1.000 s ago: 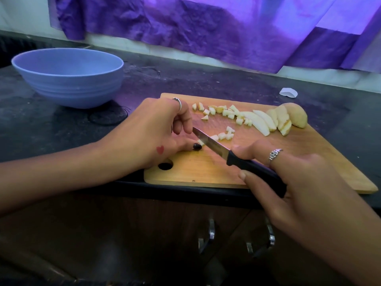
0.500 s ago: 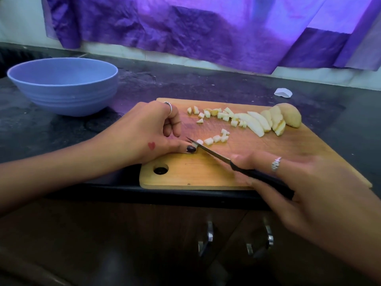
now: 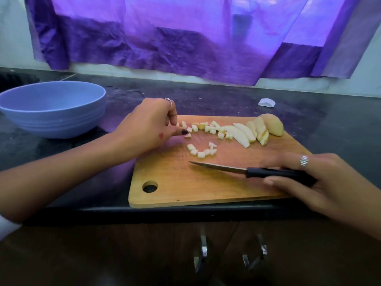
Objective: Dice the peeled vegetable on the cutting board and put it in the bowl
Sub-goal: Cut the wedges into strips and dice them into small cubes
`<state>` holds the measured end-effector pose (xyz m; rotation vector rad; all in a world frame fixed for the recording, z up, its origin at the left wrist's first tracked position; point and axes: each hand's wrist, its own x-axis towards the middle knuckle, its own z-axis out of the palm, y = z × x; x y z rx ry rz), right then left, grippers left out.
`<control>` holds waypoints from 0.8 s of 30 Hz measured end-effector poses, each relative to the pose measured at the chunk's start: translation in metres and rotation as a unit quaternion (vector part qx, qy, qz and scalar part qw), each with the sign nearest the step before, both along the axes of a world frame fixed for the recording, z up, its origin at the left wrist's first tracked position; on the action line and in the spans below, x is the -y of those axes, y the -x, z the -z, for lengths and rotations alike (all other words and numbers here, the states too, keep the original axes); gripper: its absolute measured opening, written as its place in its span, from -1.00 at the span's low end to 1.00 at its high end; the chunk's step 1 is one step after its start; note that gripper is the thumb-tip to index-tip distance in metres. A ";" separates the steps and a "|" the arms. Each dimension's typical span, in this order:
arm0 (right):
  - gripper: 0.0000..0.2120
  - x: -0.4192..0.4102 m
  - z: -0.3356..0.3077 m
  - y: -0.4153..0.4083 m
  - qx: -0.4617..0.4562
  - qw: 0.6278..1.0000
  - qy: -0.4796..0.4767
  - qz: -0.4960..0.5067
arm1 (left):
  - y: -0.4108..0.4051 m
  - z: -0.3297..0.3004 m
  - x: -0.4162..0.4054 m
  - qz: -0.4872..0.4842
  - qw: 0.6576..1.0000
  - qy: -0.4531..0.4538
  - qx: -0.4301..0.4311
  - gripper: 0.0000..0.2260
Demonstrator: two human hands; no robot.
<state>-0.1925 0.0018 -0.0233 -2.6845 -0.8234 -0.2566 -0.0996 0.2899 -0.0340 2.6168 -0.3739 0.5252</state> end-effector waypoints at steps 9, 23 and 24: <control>-0.53 -0.018 0.010 -0.072 0.070 0.995 0.042 0.064 | 0.020 -0.003 -0.012 -0.018 1.000 -0.018 0.006 -0.84; -0.78 0.057 0.009 -0.047 -0.007 0.938 -0.335 0.085 | 0.004 -0.009 0.047 0.144 0.985 -0.094 0.030 -0.70; -0.76 0.055 0.015 -0.049 -0.003 0.926 -0.365 0.093 | 0.000 -0.014 0.057 0.179 0.976 -0.121 0.023 -0.66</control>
